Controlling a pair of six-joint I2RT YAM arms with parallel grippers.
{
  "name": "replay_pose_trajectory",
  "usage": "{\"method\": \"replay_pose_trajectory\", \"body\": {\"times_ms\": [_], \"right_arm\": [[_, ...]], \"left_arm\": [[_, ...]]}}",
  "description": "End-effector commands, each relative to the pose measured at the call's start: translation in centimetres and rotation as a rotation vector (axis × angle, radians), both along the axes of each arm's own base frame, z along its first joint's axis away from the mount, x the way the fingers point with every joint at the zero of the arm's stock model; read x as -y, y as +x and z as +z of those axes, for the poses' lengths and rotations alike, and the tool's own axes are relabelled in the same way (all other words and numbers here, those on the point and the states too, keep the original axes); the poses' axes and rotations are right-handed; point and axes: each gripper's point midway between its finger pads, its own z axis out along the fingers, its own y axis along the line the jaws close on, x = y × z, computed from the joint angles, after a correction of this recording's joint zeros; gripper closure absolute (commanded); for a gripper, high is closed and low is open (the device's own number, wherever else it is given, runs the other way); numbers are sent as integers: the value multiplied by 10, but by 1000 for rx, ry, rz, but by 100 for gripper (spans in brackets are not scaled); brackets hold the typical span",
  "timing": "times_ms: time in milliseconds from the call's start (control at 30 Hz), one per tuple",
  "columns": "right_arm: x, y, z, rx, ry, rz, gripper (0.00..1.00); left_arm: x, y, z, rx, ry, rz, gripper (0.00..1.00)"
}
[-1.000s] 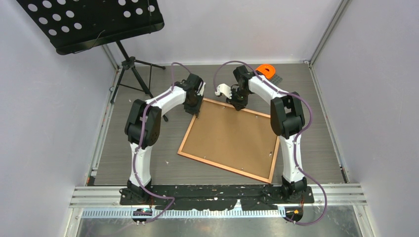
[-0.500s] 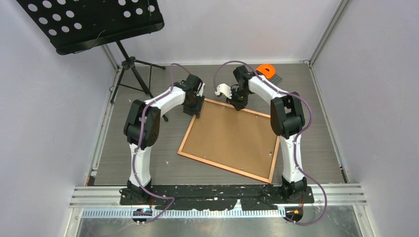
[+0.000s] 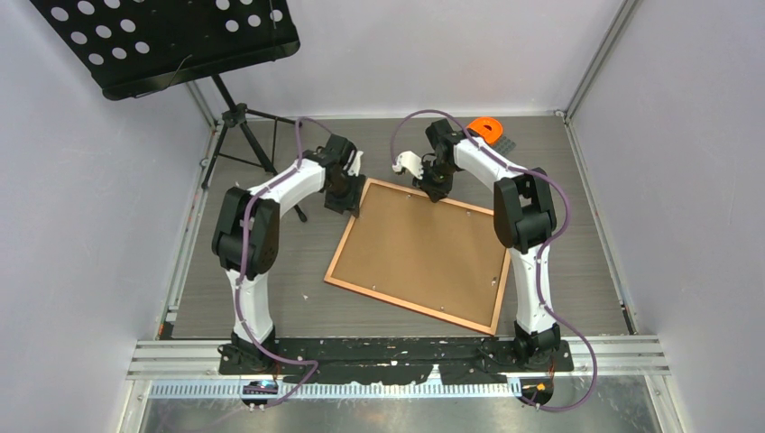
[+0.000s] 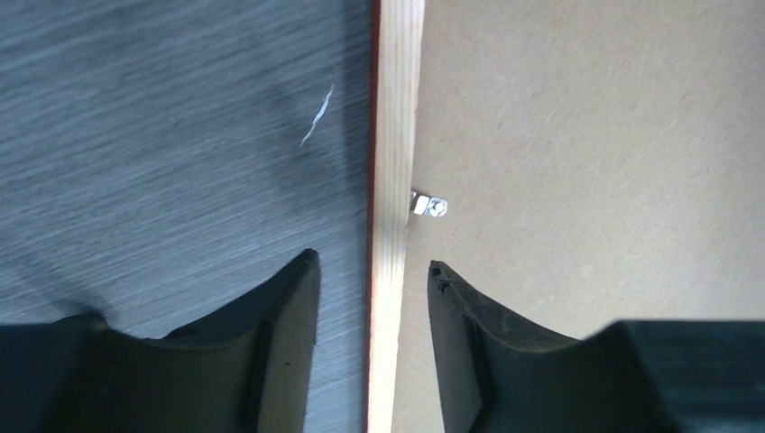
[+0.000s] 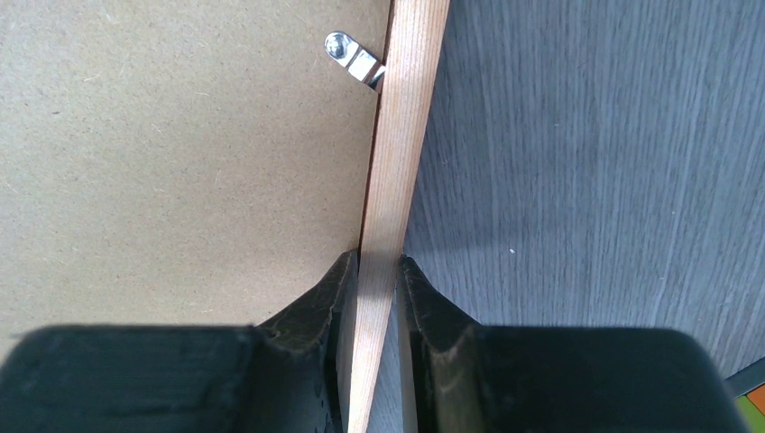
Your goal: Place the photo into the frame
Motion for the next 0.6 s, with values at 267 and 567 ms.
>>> {"method": "replay_pose_trajectory", "body": {"times_ms": [267,567], "right_arm": [[-35,9,5,6,52,8,94],[-49,12,10,18,65,12,91]], "left_arm": [[-9,-20,-4,-57,-70,-61,62],[-8,-22,-13,-72,-85,-56,69]]}}
